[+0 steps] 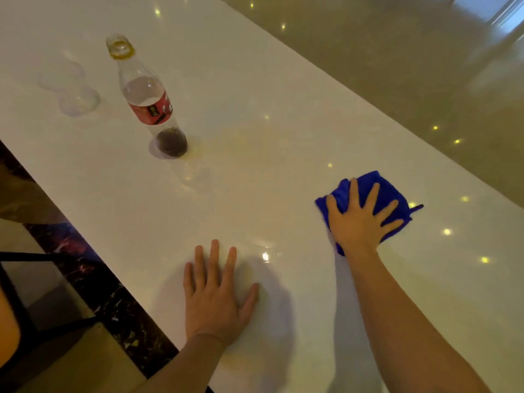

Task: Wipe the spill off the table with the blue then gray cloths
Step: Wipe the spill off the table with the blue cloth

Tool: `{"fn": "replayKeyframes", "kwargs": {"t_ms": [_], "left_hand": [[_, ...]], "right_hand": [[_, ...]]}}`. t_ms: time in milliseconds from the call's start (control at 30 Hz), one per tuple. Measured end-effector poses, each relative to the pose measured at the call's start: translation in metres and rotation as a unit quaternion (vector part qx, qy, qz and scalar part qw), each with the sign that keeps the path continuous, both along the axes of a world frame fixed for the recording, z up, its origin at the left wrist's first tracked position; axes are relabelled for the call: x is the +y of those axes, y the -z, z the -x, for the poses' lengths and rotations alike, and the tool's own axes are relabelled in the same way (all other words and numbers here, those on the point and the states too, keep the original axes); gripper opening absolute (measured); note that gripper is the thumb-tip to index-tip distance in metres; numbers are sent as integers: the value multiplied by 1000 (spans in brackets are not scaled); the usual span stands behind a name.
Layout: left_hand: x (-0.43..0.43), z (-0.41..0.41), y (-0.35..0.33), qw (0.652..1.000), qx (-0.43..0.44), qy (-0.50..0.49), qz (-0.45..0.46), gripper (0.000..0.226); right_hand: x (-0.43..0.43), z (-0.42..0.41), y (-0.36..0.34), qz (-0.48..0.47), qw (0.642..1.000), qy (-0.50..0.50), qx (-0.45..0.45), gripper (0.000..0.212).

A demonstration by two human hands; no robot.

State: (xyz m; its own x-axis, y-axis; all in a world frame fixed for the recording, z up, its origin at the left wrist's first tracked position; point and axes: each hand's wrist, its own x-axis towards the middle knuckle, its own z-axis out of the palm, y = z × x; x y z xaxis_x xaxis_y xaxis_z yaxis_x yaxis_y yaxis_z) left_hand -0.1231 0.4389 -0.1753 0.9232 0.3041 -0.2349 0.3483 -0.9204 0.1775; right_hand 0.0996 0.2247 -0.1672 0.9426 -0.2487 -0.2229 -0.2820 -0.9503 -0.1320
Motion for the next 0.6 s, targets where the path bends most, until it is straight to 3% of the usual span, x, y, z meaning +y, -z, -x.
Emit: {"fn": "replayKeyframes", "kwargs": {"t_ms": [67,133,200,267,333,433,533,600], "left_hand": [[4,1,2,1000,3,-11,0,83],[4,1,2,1000,-4,-14,2,83],[2,2,3,1000,-7,-12,4,84],[1,2,4,1000,-10,-11,4,85],[1,1,5,1000,-8,-11,0,86],[-1,1,4,1000,-6,-12,0,87],[-1,1,4,1000,-6,-10,-1,86],[0,1,4,1000,-7,-14,2,86]], "right_hand": [[56,9,-2,-35,999,-3,15,83],[90,48,4,-35,989,-145,-8,82],[80,100,9,-13,956,-294,-18,80],[30,119,13,-2,934,-354,-38,78],[-26,110,9,5,942,-333,-40,76],[-62,67,2,13,989,-145,-3,76],[-4,31,0,-12,998,55,-1,79],[54,35,1,-36,999,16,14,83]]}}
